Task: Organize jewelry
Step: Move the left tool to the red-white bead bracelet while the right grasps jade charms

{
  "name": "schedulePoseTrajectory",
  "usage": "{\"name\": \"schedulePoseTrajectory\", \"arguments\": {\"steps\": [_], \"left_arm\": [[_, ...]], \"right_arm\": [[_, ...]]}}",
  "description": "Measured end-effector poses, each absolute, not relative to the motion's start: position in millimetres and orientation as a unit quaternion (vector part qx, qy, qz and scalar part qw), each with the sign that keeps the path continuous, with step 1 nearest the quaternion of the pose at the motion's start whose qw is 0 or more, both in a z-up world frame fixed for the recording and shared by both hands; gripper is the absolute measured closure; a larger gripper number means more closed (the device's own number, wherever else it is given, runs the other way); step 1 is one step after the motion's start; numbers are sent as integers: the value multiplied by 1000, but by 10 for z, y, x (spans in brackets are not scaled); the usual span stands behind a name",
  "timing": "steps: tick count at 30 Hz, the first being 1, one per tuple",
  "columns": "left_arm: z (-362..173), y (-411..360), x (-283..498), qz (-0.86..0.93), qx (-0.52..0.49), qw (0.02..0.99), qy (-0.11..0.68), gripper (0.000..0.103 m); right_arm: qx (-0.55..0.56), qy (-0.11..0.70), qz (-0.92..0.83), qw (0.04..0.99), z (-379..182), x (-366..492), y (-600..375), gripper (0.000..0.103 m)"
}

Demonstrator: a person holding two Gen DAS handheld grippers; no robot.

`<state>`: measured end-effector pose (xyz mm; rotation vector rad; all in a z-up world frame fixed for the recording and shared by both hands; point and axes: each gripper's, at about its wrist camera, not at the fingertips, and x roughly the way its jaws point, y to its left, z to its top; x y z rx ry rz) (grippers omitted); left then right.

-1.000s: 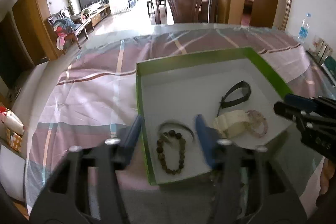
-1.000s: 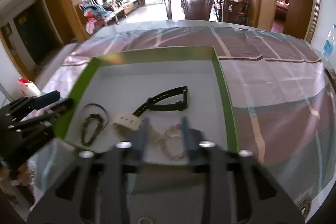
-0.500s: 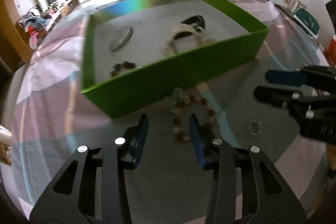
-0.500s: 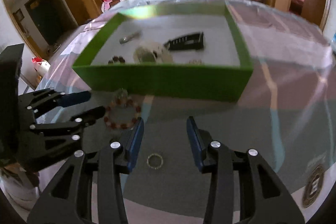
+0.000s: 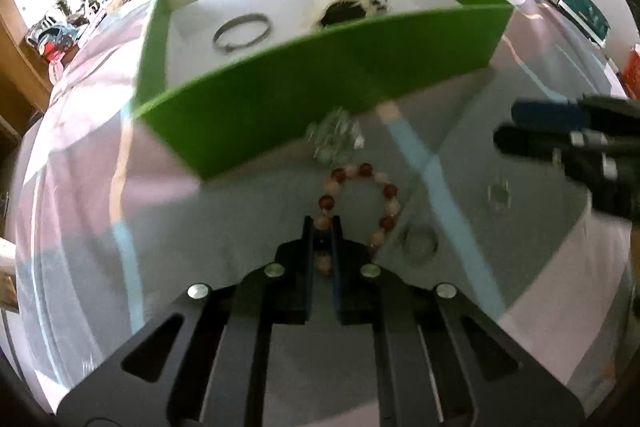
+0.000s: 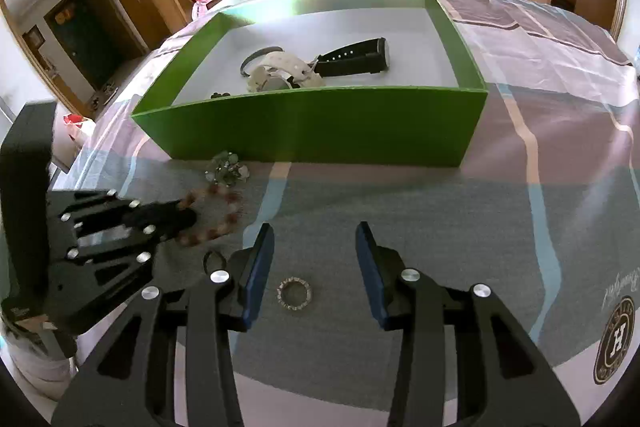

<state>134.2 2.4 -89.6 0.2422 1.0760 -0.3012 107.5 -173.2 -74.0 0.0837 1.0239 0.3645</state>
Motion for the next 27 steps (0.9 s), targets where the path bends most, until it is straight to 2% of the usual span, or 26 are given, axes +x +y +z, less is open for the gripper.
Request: {"name": "schedulePoseTrajectory", "arguments": {"steps": [8, 12, 15, 17, 18, 21, 27], "left_arm": [[-890, 492, 939, -132, 67, 847, 511, 91], [-909, 519, 868, -138, 41, 851, 504, 80], [-921, 497, 856, -140, 26, 853, 502, 76], [-921, 482, 857, -143, 20, 853, 502, 73], [-920, 472, 868, -145, 18, 853, 502, 72], [-910, 475, 877, -148, 13, 854, 499, 72], [-918, 486, 869, -148, 5, 855, 497, 72]], "right_arm": [[34, 490, 210, 846, -680, 1161, -1303, 61], [24, 491, 214, 844, -777, 1382, -913, 61], [10, 499, 205, 842, -885, 1509, -704, 61], [-3, 503, 196, 842, -938, 1540, -627, 69], [-8, 505, 195, 841, -936, 1535, -607, 82], [16, 529, 217, 820, -927, 1467, -676, 84], [-12, 515, 216, 830, -745, 1077, -988, 87]]}}
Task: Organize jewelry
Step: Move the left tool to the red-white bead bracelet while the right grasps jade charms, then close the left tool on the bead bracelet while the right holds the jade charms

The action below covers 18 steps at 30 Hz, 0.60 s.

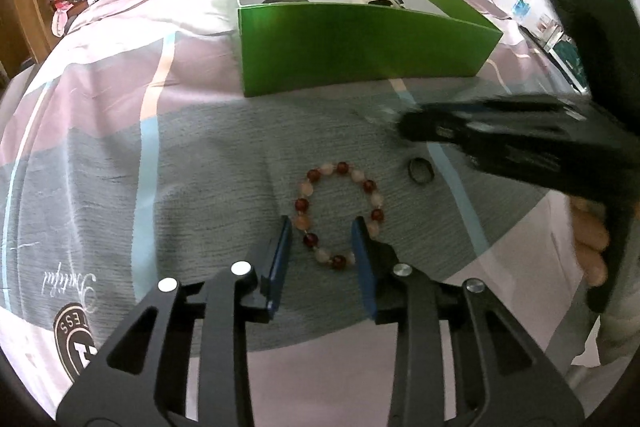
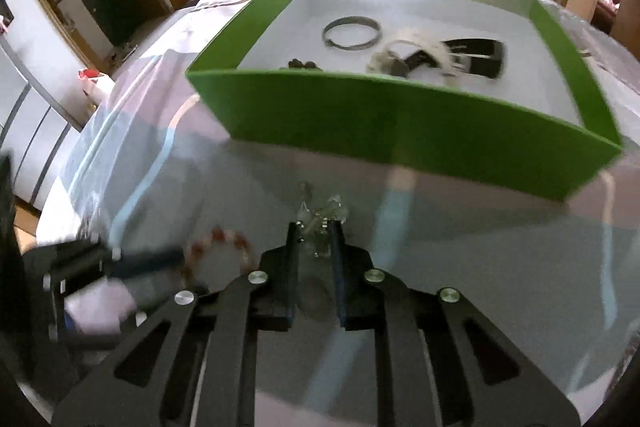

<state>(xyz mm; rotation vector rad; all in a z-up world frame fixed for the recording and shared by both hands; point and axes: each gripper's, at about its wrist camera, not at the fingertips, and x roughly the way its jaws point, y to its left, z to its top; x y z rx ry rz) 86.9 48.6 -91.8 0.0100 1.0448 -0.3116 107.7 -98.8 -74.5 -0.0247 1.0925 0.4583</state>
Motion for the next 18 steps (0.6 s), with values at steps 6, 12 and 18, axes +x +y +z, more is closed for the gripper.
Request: {"name": "schedulePoseTrajectory", "arguments": {"steps": [6, 12, 18], "left_arm": [[-919, 418, 853, -134, 19, 858, 495, 69], [-931, 269, 801, -92, 47, 868, 486, 64], [-938, 215, 740, -79, 51, 877, 472, 61]], "right_arm": [[-15, 502, 188, 844, -635, 675, -1467, 87], [-2, 501, 158, 851, -768, 439, -1689, 87], [14, 507, 150, 849, -834, 439, -1811, 87]]}}
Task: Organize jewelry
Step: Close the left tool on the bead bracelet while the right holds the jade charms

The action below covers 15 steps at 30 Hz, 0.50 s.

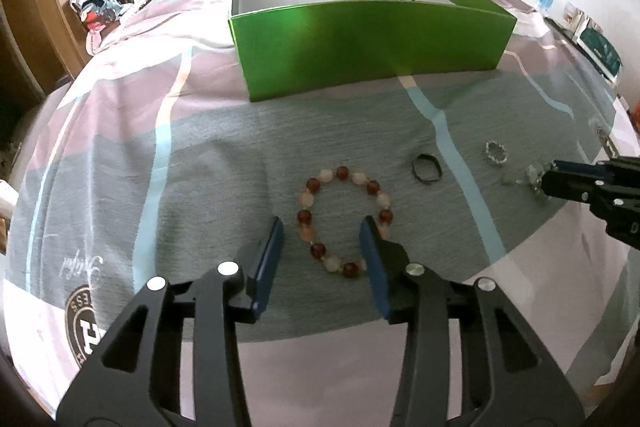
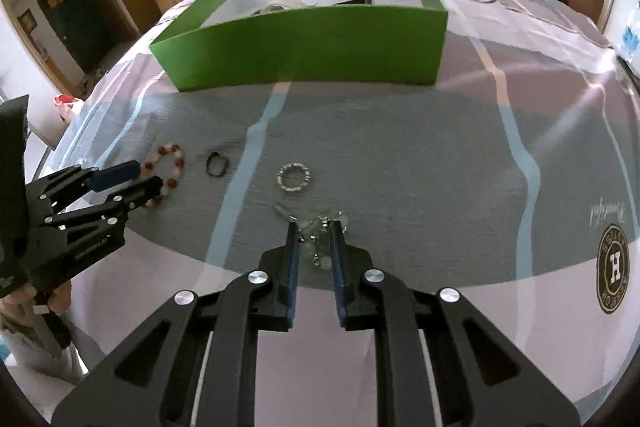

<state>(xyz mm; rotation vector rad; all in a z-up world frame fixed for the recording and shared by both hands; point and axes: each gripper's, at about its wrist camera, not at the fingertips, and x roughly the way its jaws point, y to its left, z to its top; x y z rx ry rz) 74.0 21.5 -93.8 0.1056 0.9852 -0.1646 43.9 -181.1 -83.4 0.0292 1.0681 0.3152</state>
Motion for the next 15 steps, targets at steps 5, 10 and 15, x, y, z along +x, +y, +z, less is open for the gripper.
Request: {"name": "schedulePoseTrajectory", "arguments": {"steps": [5, 10, 15], "left_arm": [[-945, 194, 732, -78, 53, 878, 469, 59], [-955, 197, 726, -79, 51, 880, 466, 57], [-960, 199, 727, -79, 51, 880, 466, 57]], "right_arm": [[10, 503, 155, 850, -820, 424, -1767, 87], [9, 506, 156, 849, -853, 407, -1751, 87], [11, 504, 157, 849, -855, 400, -1736, 87]]}}
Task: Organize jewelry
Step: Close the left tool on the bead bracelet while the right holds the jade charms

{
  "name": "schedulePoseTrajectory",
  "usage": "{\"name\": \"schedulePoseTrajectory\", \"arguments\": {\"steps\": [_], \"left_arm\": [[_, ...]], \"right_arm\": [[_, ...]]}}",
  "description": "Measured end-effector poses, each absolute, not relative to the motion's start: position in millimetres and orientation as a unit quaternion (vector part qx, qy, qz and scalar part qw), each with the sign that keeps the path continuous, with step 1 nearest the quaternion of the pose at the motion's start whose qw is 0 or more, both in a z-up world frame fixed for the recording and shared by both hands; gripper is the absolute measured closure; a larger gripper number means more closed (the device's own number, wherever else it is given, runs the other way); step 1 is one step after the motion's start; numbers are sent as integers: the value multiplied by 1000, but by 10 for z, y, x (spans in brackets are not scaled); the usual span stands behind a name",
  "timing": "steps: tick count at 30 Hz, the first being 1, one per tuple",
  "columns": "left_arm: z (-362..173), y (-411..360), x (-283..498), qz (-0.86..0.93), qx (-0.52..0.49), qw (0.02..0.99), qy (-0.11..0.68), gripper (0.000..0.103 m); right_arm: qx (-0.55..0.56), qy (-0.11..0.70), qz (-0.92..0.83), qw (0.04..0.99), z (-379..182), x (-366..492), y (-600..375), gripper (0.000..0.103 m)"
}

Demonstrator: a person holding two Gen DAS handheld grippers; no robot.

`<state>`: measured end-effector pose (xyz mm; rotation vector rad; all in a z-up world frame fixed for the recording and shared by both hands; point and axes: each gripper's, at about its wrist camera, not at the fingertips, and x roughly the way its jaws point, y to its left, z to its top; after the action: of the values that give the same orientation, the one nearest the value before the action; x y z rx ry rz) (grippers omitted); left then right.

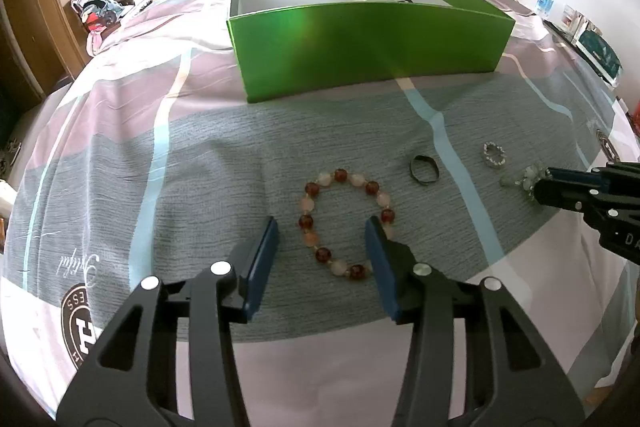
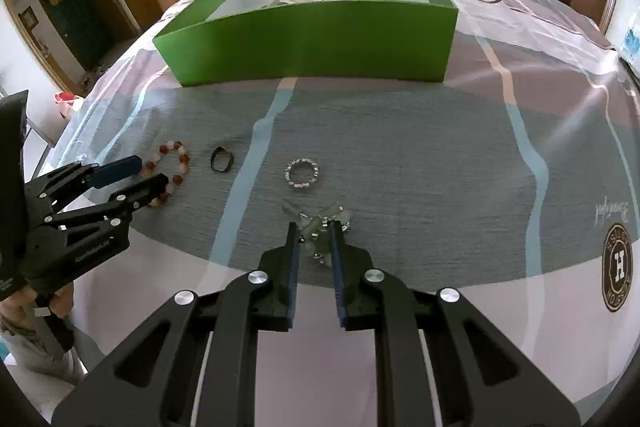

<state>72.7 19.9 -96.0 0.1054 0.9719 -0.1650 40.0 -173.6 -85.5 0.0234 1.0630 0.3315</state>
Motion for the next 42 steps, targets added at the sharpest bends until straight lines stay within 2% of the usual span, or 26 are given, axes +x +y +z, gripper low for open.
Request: {"name": "schedulePoseTrajectory", "arguments": {"steps": [5, 10, 20, 23, 27, 31, 32, 33, 34, 42], "left_arm": [[-960, 196, 723, -79, 50, 880, 467, 56], [-970, 162, 718, -83, 53, 878, 468, 47], [-971, 160, 712, -82, 50, 878, 469, 46], [-974, 157, 711, -83, 50, 878, 469, 45], [-981, 146, 704, -87, 48, 877, 470, 39], [-983, 140, 705, -89, 44, 877, 471, 35], [-983, 137, 707, -91, 41, 876, 472, 34], [-985, 135, 708, -92, 40, 876, 472, 32], [-986, 128, 708, -94, 40, 875, 473, 31], [-994, 97, 712, -93, 44, 875, 474, 28]], "right_arm": [[2, 499, 165, 850, -835, 360, -1695, 87], [-5, 496, 175, 850, -810, 310, -1663, 87], [-2, 496, 164, 853, -797, 284, -1723, 86], [15, 483, 157, 861, -749, 303, -1773, 80], [21, 470, 151, 870, -717, 359, -1766, 67], [-2, 467, 148, 872, -757, 404, -1659, 67], [-11, 466, 148, 872, -775, 405, -1627, 67], [-17, 466, 147, 872, -785, 403, -1616, 76], [-21, 468, 148, 871, -802, 408, -1605, 89], [-35, 477, 161, 863, -843, 341, -1596, 93]]}}
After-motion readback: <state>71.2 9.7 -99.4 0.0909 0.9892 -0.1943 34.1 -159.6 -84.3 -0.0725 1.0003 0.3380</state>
